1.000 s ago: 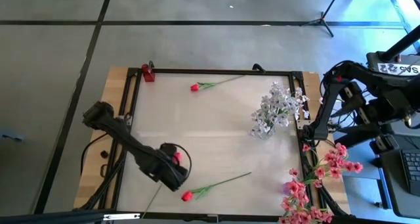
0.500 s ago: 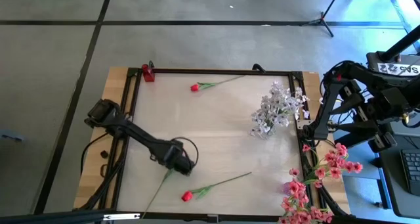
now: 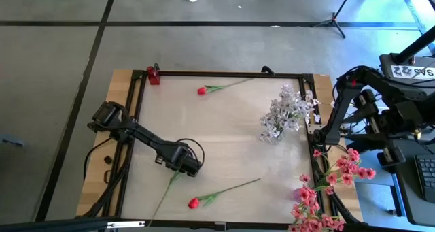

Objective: Sort flowers into vase by color
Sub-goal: Put the middle red tulip into the red vase

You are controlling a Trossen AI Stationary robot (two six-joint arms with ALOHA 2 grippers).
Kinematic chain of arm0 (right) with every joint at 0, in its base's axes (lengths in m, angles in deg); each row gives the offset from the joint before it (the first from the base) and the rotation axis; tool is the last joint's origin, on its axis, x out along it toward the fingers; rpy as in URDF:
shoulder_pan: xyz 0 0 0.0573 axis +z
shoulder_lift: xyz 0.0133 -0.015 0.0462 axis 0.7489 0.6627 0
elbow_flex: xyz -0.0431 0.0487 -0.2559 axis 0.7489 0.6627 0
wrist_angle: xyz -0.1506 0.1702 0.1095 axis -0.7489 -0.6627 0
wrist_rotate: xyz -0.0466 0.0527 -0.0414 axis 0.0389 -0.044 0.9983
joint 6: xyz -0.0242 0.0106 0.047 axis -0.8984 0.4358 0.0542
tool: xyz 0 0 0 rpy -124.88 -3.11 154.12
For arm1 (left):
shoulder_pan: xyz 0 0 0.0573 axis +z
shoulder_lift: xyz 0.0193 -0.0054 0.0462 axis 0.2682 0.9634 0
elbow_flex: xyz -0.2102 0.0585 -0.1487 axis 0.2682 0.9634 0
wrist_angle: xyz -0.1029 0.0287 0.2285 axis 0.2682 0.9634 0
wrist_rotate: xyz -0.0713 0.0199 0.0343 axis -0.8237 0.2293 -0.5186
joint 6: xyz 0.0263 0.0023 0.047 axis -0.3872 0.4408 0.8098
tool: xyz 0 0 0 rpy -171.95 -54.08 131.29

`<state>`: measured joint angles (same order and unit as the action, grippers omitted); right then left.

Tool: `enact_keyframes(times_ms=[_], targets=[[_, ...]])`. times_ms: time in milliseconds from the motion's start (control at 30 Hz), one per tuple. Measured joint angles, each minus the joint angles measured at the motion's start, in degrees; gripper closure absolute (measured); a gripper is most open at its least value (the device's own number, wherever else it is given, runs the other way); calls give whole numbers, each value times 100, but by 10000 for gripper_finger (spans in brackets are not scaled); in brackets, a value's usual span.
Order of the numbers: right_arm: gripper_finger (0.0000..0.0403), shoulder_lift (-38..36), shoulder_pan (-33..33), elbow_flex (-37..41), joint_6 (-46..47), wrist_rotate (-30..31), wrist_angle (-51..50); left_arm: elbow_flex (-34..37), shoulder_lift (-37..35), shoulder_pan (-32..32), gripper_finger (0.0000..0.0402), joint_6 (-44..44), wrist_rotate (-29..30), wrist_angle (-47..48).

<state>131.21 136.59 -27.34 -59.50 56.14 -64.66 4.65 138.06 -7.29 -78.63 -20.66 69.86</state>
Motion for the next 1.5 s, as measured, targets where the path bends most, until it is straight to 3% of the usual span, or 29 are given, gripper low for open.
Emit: enact_keyframes(times_ms=[167,333,467,733,867,967,1133,1367,1500], targets=[[228,29,1,0,8,539,15,3,0,-22,388,278,48,-58],[228,31,1,0,413,982,14,7,-212,23,393,882,417,121],[228,28,2,0,733,1130,13,-35,-934,190,398,1369,1053,520],[228,41,0,0,888,1127,-30,-41,-3030,1430,400,3228,3642,632],[228,23,0,0,765,1126,-55,-41,-3841,2272,401,4830,5196,-114],[228,-1,0,0,417,1123,-57,-47,-4278,2903,401,6241,5911,-1137],[228,-83,-149,2,-50,1103,-255,-48,-4623,4148,401,8083,5986,-2530],[228,-233,-1061,4,-25,944,-483,-50,-4416,5801,401,9152,5830,-3442],[228,-279,-1450,4,-20,676,-503,-48,-4198,6493,401,9299,5596,-3805]])
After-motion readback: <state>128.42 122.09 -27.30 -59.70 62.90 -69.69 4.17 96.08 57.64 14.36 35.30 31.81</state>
